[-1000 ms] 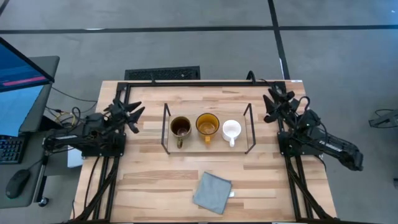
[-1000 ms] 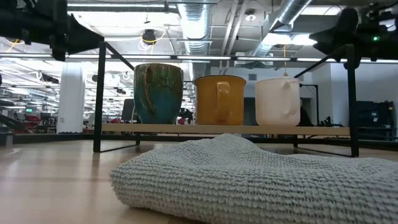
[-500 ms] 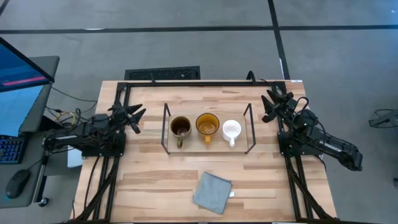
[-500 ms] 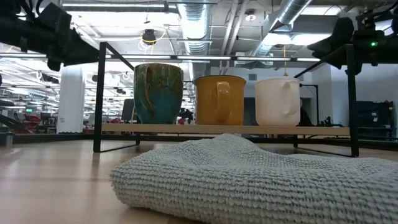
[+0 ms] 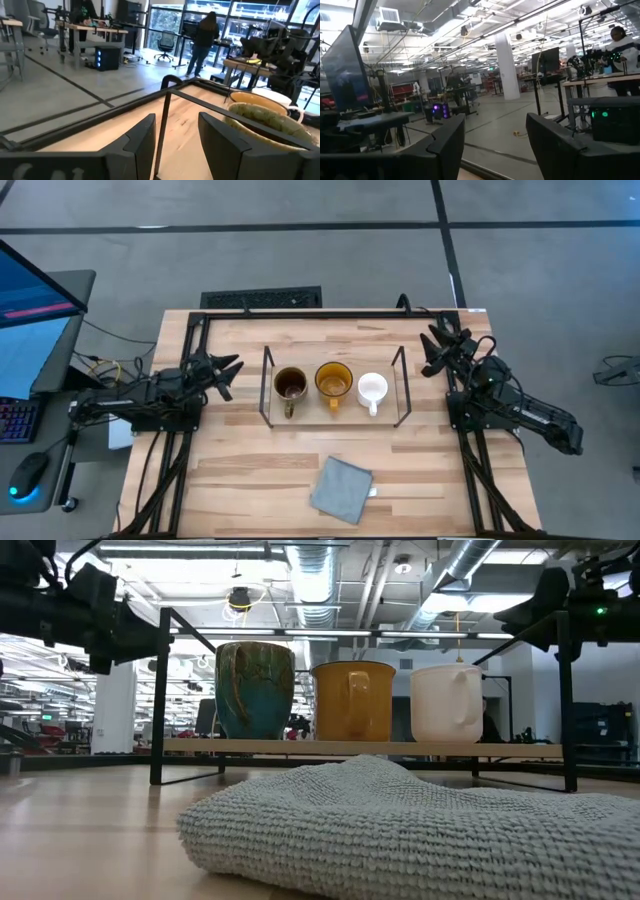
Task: Stack small to large cups/mugs on shelf
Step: Return to Home Position
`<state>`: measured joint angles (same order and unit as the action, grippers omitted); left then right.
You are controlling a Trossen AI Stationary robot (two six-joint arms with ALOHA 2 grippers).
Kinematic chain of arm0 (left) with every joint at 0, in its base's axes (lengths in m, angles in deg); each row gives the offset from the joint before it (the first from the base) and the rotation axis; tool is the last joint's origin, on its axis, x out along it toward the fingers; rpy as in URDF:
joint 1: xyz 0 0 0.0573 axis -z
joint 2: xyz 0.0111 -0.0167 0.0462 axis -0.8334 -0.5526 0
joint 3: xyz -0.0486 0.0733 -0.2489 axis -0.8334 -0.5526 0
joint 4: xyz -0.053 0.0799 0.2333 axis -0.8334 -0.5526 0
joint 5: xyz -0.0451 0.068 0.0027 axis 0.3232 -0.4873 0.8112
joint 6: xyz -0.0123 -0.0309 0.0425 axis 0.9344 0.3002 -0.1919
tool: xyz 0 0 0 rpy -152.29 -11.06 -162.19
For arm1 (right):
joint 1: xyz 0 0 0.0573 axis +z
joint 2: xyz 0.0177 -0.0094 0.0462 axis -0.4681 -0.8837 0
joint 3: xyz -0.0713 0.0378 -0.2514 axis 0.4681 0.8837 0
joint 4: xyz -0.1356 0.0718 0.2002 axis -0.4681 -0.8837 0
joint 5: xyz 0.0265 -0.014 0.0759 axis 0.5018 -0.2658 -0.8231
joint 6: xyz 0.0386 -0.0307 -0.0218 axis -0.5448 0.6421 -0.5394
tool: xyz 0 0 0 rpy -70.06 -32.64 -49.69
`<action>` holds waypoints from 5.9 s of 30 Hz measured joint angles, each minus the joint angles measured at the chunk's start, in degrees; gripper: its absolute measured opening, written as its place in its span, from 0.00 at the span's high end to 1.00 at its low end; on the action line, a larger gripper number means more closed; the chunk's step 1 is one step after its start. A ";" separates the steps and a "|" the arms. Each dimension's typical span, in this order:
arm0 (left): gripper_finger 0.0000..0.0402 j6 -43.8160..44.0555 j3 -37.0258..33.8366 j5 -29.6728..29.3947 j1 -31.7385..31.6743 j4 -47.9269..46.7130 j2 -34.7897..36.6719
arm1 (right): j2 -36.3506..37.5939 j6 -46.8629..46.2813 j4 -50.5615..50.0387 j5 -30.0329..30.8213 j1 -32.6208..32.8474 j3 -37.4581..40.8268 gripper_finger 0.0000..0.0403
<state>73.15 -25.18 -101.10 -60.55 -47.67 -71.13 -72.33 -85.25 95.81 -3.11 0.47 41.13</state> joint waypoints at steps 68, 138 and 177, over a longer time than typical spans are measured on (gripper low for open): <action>0.65 -16.37 -0.13 -4.04 -0.01 -0.41 -0.15 | -0.24 6.08 -13.31 2.99 -0.04 0.06 0.42; 0.65 -16.13 -0.13 -4.00 -0.02 -0.43 -0.15 | -0.24 6.03 -13.31 3.01 -0.04 0.06 0.42; 0.65 -16.13 -0.13 -4.00 0.00 -0.42 -0.13 | -0.24 6.05 -13.31 2.99 -0.02 0.06 0.42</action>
